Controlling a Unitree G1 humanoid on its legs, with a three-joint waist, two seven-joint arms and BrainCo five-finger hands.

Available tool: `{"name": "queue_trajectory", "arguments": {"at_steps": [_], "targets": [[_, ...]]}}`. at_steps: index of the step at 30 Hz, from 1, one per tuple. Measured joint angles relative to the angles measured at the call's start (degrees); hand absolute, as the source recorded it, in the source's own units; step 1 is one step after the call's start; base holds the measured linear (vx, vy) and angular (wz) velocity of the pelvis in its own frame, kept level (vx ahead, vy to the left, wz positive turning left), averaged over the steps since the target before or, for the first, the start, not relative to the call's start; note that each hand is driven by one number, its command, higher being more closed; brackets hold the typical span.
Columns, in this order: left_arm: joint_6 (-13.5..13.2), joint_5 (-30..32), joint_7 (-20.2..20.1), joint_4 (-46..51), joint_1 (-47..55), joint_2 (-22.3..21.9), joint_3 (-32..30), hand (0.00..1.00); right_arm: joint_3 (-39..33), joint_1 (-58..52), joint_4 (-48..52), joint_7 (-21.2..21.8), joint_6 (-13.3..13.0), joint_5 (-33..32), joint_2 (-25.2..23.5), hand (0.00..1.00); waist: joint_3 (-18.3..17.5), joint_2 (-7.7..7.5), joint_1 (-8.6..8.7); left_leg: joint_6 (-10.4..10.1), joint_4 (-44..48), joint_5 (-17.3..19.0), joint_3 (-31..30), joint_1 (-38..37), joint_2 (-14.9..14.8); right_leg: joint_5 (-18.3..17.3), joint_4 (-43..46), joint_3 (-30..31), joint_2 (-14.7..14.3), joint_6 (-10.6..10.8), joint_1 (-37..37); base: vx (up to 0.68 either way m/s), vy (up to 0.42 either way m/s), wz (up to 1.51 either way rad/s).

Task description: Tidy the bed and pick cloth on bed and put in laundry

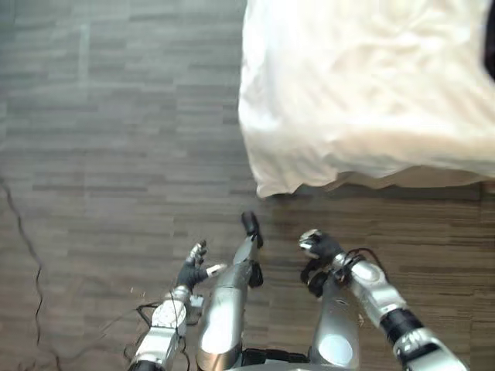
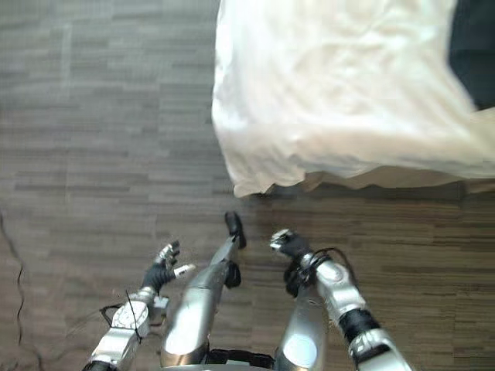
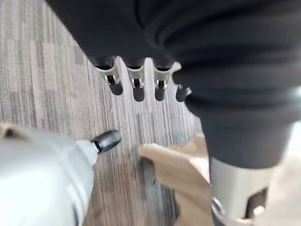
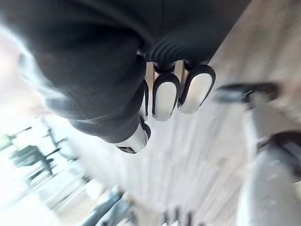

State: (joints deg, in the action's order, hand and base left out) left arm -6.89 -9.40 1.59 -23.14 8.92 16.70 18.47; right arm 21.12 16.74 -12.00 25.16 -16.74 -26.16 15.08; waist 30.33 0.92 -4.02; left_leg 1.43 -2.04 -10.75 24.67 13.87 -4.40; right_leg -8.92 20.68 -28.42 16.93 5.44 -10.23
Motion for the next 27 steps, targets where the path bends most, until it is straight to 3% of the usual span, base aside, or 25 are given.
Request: {"name": "queue_trajectory", "arguments": {"at_steps": [2, 6, 9, 12, 13, 14, 17, 22, 24, 26, 27], "targets": [[-0.1, 0.6, 1.6, 0.0, -0.1, 0.0, 1.2, 0.0, -1.8, 5.6, 0.1, -1.9, -1.2, -2.3, 0.0, 1.0, -0.5, -0.68, -0.19, 0.0, 0.0, 0.0, 0.3, -1.3, -0.6, 0.3, -0.9, 0.1, -0.8, 0.4, 1.4, 0.1, -0.148, -0.07], [0.3, -0.2, 3.7, -1.8, -0.8, -0.2, 1.8, 0.0, -9.6, 18.8, -0.6, -5.9, -0.1, -6.9, 0.2, 1.0, -2.3, -0.69, -0.2, 0.3, 0.0, -0.2, 0.7, -2.1, -0.8, 0.4, -1.1, 0.3, -1.0, 0.5, 2.1, 0.08, -0.104, -0.08], [1.3, -1.0, 3.5, -2.1, -2.2, -0.4, 1.6, 0.0, -15.1, 30.6, -6.0, -10.0, 4.0, -6.9, 3.2, 1.0, -2.7, 0.01, -0.4, 0.3, 0.2, -0.2, 0.5, -1.6, -1.0, 0.5, -1.2, 0.2, -1.2, 0.4, 1.9, 0.05, -0.084, 0.0], [1.4, -1.1, 3.6, -2.2, -5.4, -1.3, 1.1, 0.0, -16.1, 40.1, -17.7, -15.5, 10.2, -3.7, 10.0, 1.0, -3.5, 2.4, -3.12, 0.3, 1.2, -0.2, -0.2, 1.8, -1.8, 1.1, -1.9, -0.1, -2.1, -0.1, -0.7, 0.02, -0.079, 0.04], [1.1, -1.1, 3.6, -2.2, -6.8, -2.0, 0.7, 0.0, -16.2, 43.2, -23.5, -17.2, 12.4, -2.7, 12.2, 1.0, -3.6, 3.89, -3.91, 0.3, 1.5, -0.3, -0.6, 3.6, -2.0, 1.2, -1.6, -0.4, -2.2, -0.2, -2.2, 0.01, -0.061, 0.11], [0.5, -1.1, 3.6, -2.2, -7.7, -2.7, 0.1, 0.0, -16.4, 44.6, -28.4, -18.5, 13.9, -1.8, 14.3, 1.0, -3.5, 5.28, -4.89, 0.3, 2.3, -0.3, -0.8, 5.5, -2.2, 1.3, -1.1, -0.6, -2.1, -0.3, -3.7, 0.0, -0.056, 0.13], [-0.8, -1.1, 3.7, -2.2, -7.7, -3.4, -1.4, 0.0, -18.2, 43.8, -35.9, -20.5, 16.8, -1.3, 16.8, 1.0, -3.1, 7.21, -5.69, 1.1, 3.0, -0.9, -0.8, 8.3, -2.3, 1.3, 0.2, -0.6, -1.8, -0.3, -6.7, 0.03, -0.035, 0.03], [-1.7, 0.2, 3.6, -1.5, -7.4, -4.3, -3.2, 0.0, -23.4, 36.1, -31.6, -20.3, 15.2, -1.4, 20.3, 1.0, -2.8, 7.74, -3.56, 0.5, 5.2, -0.3, -0.8, 8.7, -2.0, 1.1, 1.2, 1.4, -1.2, -0.4, -7.9, 0.02, -0.033, -0.07], [-1.8, 0.6, 3.6, -0.2, -5.9, -4.3, -4.9, 0.0, -26.0, 27.0, -25.3, -20.0, 11.7, 1.3, 20.2, 1.0, -2.6, 7.38, -1.45, 1.3, 6.2, 0.8, -0.6, 8.7, -2.2, 1.0, 1.1, 2.2, -1.3, -0.5, -7.9, 0.0, -0.007, -0.16], [-1.1, 0.6, 3.5, 1.4, -4.1, -3.8, -7.1, 0.0, -27.1, 17.4, -20.3, -20.0, 8.0, 3.0, 18.4, 1.0, -2.5, 5.63, 0.4, 0.9, 6.6, 1.8, 0.2, 7.9, -2.3, 0.9, 0.9, 3.3, -1.4, -0.7, -7.7, 0.03, -0.007, -0.3], [-0.4, 0.7, 3.5, 1.8, -3.3, -2.8, -8.1, 0.0, -27.4, 11.1, -19.6, -21.0, 7.1, 3.8, 16.1, 1.0, -2.3, 3.95, 1.51, 0.9, 6.6, 2.3, 1.1, 6.6, -2.6, 1.1, 0.0, 4.3, -1.9, -0.6, -6.7, 0.05, -0.016, -0.37]]}}
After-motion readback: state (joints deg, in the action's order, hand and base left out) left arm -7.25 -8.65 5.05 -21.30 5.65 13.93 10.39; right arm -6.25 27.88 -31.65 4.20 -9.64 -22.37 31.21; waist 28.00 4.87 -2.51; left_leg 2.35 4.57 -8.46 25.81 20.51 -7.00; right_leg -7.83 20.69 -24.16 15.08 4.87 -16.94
